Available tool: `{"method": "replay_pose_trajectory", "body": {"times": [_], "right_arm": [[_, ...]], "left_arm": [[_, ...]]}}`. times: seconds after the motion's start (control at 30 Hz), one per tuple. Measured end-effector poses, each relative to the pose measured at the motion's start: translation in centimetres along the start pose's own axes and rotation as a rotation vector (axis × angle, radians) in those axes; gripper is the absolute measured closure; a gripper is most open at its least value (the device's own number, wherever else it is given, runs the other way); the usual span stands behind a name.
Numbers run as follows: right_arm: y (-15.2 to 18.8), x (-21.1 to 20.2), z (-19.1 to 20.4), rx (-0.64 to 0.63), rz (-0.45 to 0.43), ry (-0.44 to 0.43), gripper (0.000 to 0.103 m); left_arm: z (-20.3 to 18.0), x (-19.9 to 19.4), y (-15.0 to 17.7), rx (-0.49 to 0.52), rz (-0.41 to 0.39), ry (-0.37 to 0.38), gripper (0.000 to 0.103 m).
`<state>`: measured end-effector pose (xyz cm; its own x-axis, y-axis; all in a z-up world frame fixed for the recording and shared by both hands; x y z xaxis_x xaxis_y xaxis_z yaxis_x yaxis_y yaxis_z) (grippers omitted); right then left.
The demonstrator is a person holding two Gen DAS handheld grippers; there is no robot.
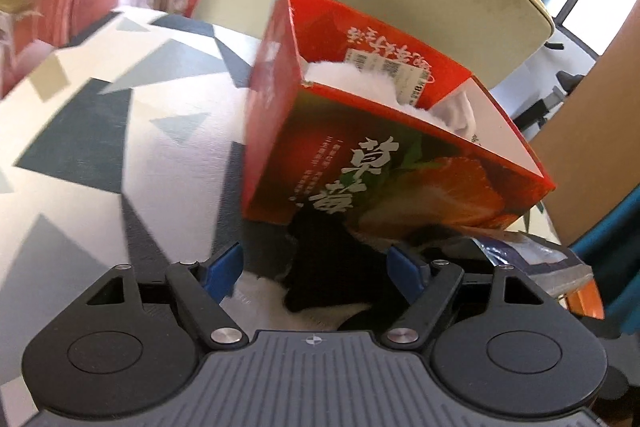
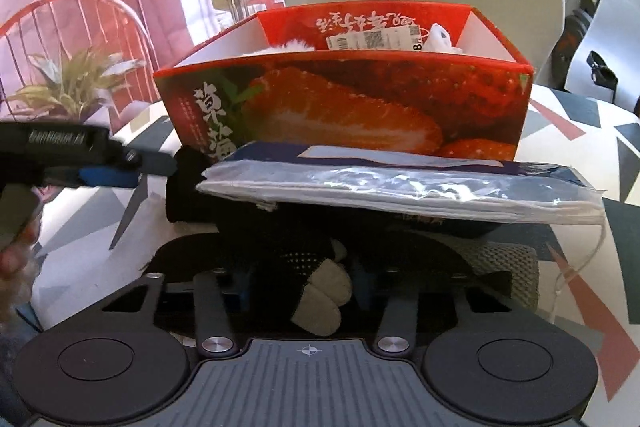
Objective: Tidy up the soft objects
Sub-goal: 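Move the right tool back to the pile and reach the black glove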
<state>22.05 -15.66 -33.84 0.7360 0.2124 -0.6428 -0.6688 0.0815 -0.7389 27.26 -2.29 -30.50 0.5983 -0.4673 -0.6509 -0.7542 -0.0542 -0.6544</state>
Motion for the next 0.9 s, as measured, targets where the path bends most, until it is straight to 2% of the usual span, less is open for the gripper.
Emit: {"method": "replay_pose_trajectory", "body": {"times": [0.07, 0.17, 0.23, 0.3, 0.63, 0.9], "right_arm": [[0.1, 0.1, -0.1, 0.0, 0.003, 0.001, 0.073], [0.3, 0.2, -0.5, 0.011, 0.006, 0.0, 0.076], [0.3, 0.4, -0.6, 0.014, 0.009, -0.001, 0.077], [0.4, 0.5, -0.6, 0.015, 0.01, -0.001, 0.078], [1.0, 0.5, -0.8, 0.026, 0.012, -0.007, 0.078], [1.1, 0.5, -0.7, 0.029, 0.016, -0.004, 0.079]], "left_arm": [[-0.2, 0.7, -0.1, 0.012, 0.009, 0.011, 0.023], [-0.7, 1.4, 0.0, 0.02, 0.021, 0.042, 0.026], [-0.9, 1.7, 0.2, 0.023, 0.032, 0.051, 0.035], [-1.1, 2.0, 0.4, 0.025, 0.047, 0.058, 0.049], [-1.2, 1.9, 0.8, 0.041, 0.047, 0.046, 0.053], [-1.5, 1.4, 0.9, 0.064, 0.047, 0.021, 0.071]]}}
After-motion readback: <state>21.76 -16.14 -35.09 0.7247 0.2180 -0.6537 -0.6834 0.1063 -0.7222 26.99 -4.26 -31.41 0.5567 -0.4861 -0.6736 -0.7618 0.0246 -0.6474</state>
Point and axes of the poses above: each gripper's, at about its wrist camera, not at the fingertips, and x roughly the way its jaws point, z to its left, y to its underside, the point moved 6 cm from there along x, roughly the way its jaws point, and after that the axes turned 3 degrees about -z, right-handed, at the moved point
